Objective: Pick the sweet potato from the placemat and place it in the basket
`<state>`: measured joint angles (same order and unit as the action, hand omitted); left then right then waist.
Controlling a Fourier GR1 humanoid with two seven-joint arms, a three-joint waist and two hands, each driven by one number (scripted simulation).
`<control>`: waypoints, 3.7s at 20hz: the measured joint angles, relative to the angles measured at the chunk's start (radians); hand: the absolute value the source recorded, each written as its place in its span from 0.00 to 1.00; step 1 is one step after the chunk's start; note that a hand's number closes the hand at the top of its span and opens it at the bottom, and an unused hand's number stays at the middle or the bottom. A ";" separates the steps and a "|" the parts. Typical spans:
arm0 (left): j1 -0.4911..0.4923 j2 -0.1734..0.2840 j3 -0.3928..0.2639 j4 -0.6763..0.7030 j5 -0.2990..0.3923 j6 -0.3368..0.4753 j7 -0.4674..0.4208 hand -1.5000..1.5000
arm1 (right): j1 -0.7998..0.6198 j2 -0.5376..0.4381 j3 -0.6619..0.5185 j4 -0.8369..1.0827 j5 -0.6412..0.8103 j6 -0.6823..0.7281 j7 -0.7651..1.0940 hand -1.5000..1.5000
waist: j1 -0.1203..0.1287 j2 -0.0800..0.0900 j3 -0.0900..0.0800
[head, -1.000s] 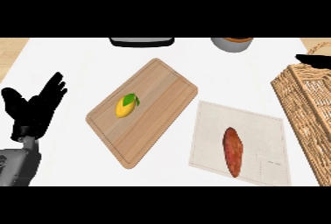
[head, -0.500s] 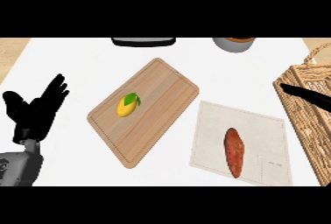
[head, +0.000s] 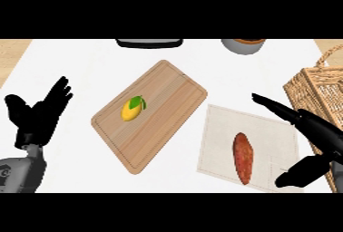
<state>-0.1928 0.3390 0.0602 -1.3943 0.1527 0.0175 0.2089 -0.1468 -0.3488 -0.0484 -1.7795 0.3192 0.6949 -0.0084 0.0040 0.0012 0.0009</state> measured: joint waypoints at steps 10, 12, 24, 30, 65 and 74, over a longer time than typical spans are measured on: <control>0.014 -0.013 0.036 0.001 -0.017 -0.033 -0.009 0.50 | 0.012 0.034 0.126 0.169 0.231 -0.101 -0.120 0.00 | -0.002 -0.001 -0.001; 0.001 -0.014 0.043 0.005 -0.023 -0.038 0.003 0.50 | 0.014 0.030 0.133 0.197 0.258 -0.106 -0.139 0.00 | -0.003 -0.001 -0.001; -0.006 -0.044 0.075 0.012 -0.065 -0.060 0.003 0.50 | 0.014 0.006 0.082 0.266 0.284 -0.067 -0.271 0.00 | -0.004 -0.001 -0.001; -0.006 -0.049 0.097 -0.003 -0.065 -0.078 0.013 0.50 | 0.057 0.017 0.098 0.249 0.306 -0.067 -0.331 0.00 | -0.005 -0.002 -0.001; -0.011 -0.077 0.129 -0.019 -0.100 -0.098 0.027 0.50 | -0.044 0.284 -0.039 0.431 0.650 -0.463 0.112 1.00 | -0.011 0.008 -0.007; -0.044 -0.094 0.091 -0.011 -0.104 -0.121 0.023 0.50 | -0.327 0.341 -0.172 0.449 0.639 -0.896 0.609 1.00 | 0.074 0.020 0.000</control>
<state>-0.2367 0.2450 0.1507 -1.4055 0.0490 -0.1036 0.2322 -0.4736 -0.0075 -0.2203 -1.3306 0.9581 -0.2016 0.6002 0.0776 0.0217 0.0005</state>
